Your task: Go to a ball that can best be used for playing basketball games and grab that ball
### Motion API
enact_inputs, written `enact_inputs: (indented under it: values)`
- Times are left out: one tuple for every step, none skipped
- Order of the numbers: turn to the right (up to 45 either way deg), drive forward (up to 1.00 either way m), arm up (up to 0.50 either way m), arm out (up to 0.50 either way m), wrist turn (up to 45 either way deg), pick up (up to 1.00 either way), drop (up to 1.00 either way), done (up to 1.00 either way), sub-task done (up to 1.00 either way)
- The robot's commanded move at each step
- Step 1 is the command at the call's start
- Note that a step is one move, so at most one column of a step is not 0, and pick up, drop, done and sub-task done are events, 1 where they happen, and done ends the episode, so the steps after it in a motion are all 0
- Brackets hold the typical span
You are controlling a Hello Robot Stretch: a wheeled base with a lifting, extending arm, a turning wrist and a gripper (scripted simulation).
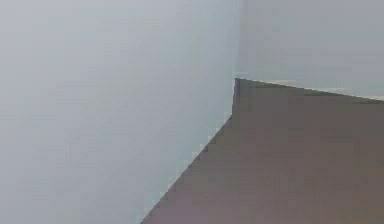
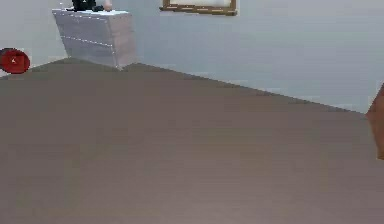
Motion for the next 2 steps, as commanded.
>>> enact_inputs:
  values:
    - [-45.0, 0.00, 0.00, 0.00, 0.0, 0.00, 0.00, 0.00, 0.00]
    - [-45.0, 0.00, 0.00, 0.00, 0.0, 0.00, 0.00, 0.00, 0.00]
